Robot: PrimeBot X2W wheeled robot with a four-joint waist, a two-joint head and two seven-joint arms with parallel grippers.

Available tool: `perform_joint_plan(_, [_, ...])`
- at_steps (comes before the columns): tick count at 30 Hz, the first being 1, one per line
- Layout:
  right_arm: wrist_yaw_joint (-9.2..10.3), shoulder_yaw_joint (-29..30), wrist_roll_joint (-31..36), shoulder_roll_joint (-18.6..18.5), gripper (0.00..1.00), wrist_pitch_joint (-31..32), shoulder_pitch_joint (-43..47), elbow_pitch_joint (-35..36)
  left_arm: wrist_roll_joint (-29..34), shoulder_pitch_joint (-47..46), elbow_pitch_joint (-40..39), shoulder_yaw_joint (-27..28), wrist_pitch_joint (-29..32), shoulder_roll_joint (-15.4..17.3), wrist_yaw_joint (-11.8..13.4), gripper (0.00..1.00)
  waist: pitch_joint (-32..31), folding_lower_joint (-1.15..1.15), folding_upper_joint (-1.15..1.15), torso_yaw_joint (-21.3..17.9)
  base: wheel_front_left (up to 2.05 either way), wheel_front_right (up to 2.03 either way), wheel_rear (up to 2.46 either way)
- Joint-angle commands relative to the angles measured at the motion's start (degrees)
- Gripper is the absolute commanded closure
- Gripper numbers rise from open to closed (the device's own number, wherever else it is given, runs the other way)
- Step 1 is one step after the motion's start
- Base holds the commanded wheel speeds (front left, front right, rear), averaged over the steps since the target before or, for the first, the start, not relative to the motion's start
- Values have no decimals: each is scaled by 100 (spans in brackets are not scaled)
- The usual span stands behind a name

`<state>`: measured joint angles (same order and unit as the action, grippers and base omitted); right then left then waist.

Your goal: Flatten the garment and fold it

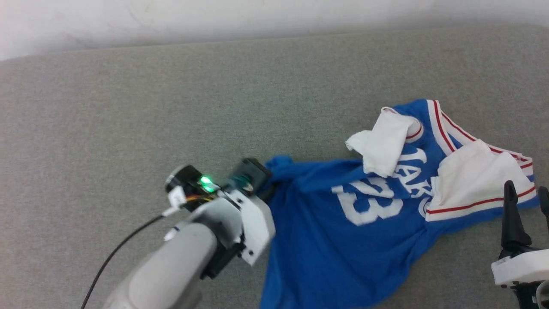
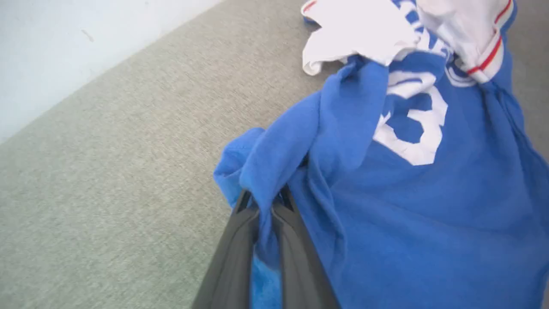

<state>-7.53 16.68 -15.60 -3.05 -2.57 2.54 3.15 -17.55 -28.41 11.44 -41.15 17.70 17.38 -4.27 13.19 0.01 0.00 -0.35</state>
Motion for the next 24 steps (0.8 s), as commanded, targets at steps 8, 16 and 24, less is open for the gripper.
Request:
perform_joint_plan(8, [4,21,-21,17,0,56,84,37,-719,1527,-883,1317,-228,775,1224,100,-154,-1,0,344,0,0,0])
perform_joint_plan(16, [4,60,42,17,0,199,70,145,-1813,3736,-1864,1701,103,788,1788,100,-67,-1,0,603,0,0,0])
perform_joint_plan(24, [4,-30,89,17,0,317,-63,197,-1636,3043,-2261,1826,-740,489,1565,0,-52,-1,0,666,0,0,0])
